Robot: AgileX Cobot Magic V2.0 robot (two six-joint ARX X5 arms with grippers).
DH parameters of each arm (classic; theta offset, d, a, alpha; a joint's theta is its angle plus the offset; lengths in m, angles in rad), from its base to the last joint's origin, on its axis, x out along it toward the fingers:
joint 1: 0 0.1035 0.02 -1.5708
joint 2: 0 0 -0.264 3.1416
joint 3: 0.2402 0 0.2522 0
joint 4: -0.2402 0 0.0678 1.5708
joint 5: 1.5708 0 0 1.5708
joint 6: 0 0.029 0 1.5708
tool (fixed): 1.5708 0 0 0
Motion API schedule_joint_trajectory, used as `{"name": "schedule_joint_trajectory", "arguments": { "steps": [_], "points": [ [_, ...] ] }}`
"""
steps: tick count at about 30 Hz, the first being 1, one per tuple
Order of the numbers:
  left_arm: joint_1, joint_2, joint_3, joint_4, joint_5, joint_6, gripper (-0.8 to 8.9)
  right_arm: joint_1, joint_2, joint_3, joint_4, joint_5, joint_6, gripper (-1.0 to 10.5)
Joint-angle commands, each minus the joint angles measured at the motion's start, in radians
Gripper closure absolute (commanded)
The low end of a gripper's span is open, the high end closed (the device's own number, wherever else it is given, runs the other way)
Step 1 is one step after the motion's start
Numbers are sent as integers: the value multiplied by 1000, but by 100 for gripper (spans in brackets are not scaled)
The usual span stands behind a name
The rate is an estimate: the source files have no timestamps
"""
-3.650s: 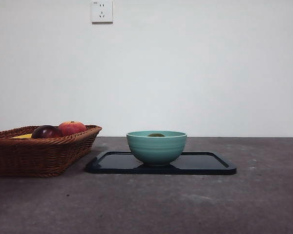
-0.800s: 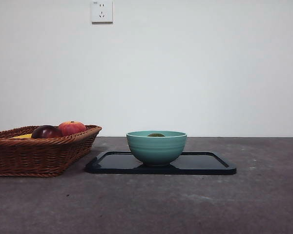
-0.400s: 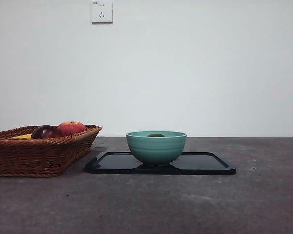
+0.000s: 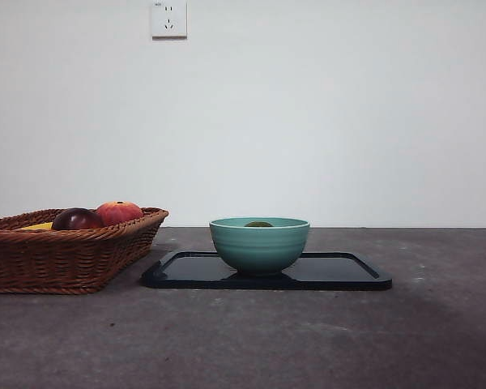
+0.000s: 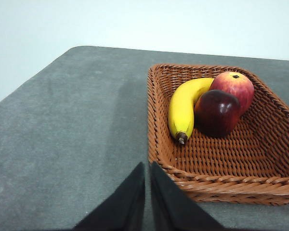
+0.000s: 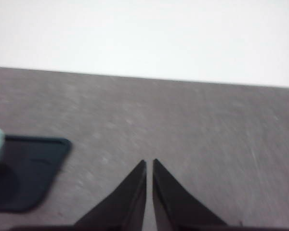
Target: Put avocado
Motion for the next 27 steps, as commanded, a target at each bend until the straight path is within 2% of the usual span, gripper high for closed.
{"name": "schedule_joint_trajectory", "arguments": {
  "steps": [1,11,19,27],
  "points": [
    [2,-2,-21,-5,6,11,794,-29,-31,-84,51,6,0,928],
    [2,-2,-21,-5,6,11,794,-44,-131,-246,136,5,-12,928],
    [2,-2,-21,-5,6,11,794,-44,-135,-342,192,5,-11,928],
    [2,-2,-21,-5,6,11,794,-44,-135,-341,166,50,-14,928]
  ]
}}
